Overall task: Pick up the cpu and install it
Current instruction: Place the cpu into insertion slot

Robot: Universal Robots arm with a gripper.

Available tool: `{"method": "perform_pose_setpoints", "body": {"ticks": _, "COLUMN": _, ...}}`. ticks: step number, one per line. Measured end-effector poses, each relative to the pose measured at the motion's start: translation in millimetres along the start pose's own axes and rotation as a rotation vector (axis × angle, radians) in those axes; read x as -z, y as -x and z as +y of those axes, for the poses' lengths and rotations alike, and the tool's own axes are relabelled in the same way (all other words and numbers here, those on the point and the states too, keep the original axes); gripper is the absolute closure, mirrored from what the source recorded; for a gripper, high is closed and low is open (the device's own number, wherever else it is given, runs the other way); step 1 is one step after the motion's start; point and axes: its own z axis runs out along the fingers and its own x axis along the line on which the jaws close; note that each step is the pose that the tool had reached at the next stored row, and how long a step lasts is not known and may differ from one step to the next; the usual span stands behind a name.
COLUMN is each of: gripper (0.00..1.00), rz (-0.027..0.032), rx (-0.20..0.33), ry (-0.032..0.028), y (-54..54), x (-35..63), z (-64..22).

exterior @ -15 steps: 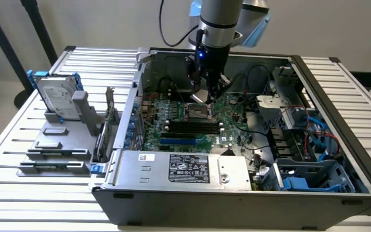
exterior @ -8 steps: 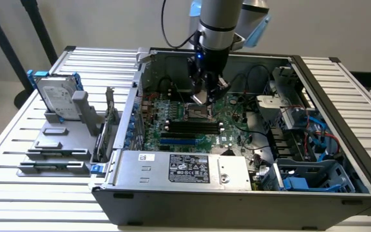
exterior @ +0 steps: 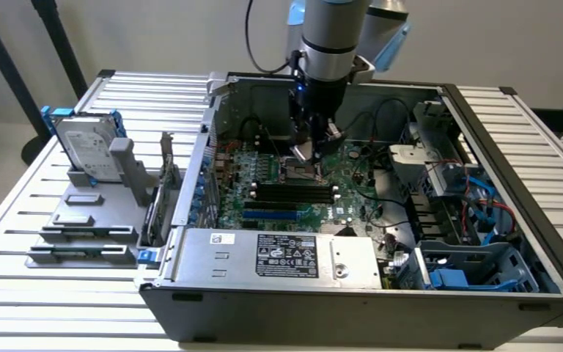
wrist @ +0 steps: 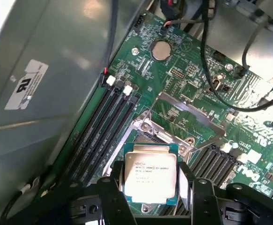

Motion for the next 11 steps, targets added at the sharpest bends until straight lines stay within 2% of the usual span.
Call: {"method": "perform_pose_setpoints", "body": {"ticks": 11, "gripper": 0.45, "rz": -0.0018, "rx": -0.191, "ry": 0.0077, "y": 0.6, "x": -8.3, "z": -0.2}}
